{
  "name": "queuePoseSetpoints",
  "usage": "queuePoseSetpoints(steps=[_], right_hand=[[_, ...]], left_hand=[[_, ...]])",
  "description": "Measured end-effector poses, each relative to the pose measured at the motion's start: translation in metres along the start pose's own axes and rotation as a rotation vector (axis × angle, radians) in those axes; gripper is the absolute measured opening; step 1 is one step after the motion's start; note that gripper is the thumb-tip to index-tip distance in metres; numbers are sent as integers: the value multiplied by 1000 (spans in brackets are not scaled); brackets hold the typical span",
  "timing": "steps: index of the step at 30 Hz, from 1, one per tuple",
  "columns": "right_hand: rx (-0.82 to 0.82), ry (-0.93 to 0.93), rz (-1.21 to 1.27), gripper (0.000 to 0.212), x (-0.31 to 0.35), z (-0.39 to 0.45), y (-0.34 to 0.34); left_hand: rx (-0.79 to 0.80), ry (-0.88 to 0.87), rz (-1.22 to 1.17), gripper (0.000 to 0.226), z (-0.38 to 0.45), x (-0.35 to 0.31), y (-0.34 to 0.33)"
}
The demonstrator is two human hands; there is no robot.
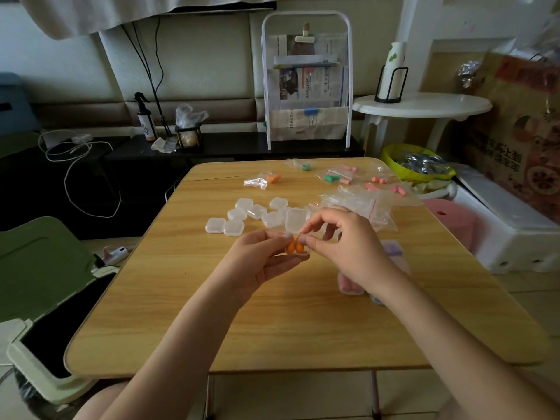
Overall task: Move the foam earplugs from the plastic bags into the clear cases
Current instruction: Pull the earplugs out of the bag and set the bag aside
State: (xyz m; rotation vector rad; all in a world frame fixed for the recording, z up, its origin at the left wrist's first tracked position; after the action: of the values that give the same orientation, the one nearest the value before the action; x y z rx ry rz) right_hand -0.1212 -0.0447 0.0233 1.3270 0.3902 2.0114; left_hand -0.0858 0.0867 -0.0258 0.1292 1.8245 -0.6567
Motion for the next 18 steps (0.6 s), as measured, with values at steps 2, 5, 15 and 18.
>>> queuePoseSetpoints(steps=[2,5,15,18], right_hand=[[-2,-28,23,25,-3,-1,-1],[53,-129,125,52,-11,0,-5],[85,-138,347,29,-5,1,-8],[111,-128,382,25,-1,-1,-8]], left_hand=[[2,4,4,17,-1,0,0],[2,2,34,13,-1,0,0],[-27,42,-46,30,-2,0,2],[-32,73,-165,25,-1,0,3]])
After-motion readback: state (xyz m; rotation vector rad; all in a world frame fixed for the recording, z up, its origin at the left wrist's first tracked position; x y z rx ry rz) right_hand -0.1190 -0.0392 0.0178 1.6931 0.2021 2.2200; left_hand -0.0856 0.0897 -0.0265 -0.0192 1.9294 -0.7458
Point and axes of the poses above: each hand's wrist, its own z-axis towards the middle knuckle, its own y-axis out of the back of the hand, x = y × z, the point moved 8 cm from there along z, towards the middle knuckle, and after that the axes turned 1 degree about -y, right-handed, at the moved point
